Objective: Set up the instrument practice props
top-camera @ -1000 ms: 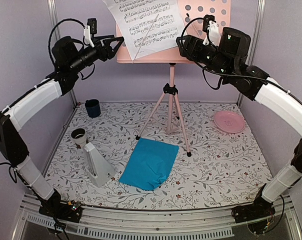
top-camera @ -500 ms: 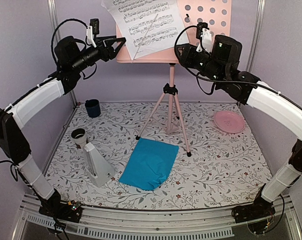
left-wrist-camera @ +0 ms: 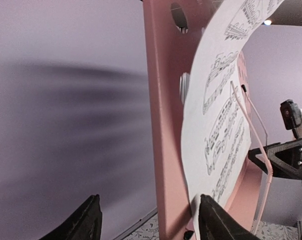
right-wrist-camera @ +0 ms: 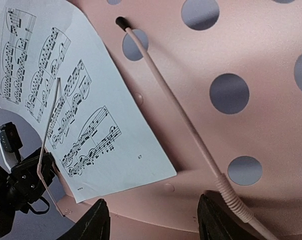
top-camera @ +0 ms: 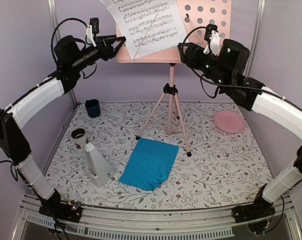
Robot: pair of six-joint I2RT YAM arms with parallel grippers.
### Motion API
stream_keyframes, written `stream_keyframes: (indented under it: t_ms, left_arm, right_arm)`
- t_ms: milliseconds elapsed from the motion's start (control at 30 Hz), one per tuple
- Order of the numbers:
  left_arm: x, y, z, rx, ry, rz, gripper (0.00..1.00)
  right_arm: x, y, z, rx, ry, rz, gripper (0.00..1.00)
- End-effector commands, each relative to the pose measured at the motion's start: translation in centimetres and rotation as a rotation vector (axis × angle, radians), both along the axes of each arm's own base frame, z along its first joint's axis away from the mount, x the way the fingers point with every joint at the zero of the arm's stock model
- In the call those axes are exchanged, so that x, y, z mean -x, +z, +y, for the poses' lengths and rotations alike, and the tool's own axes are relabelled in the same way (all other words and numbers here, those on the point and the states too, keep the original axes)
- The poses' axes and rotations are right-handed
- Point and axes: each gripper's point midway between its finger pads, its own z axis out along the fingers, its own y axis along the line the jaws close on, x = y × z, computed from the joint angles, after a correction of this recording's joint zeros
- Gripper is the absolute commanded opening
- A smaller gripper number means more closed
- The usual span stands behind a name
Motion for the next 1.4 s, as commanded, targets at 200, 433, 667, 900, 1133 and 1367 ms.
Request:
stream_keyframes:
  t_ms: [200,433,667,900,1133,1367]
  left_arm:
    - [0.3,0.7,-0.7,0.012,-0.013,-0.02,0.66]
    - [0.4,0.9,-0.7,0.011,-0.017,-0.026,0.66]
    - [0.2,1.0,-0.8,0.008,-0.019,-0.027,0.66]
    - [0.1,1.0,-1.0,0.003,-0.025,-0.024,0.65]
    - [0.2,1.2,-1.0,0.004,-0.028,-0.028,0.65]
    - [0.1,1.3,-1.0,0.005,-0.024,-0.03,0.65]
  right_arm:
    - [-0.2,0.1,-1.4,-0.181,-0.041,0.002,0.67]
    - [-0.6,1.2,-0.8,-0.216,0.011,-0.059,0.63]
    - [-0.6,2.3,0.3,-0.241,0.077,-0.118,0.59]
    - [-0.5,3.2,1.3,-0.233,0.127,-0.174,0.49]
    - [-0.4,3.3,1.7,-0.222,0.147,-0.204,0.23]
    - [-0.6,3.1,2.2,-0.207,0.158,-0.212,0.0]
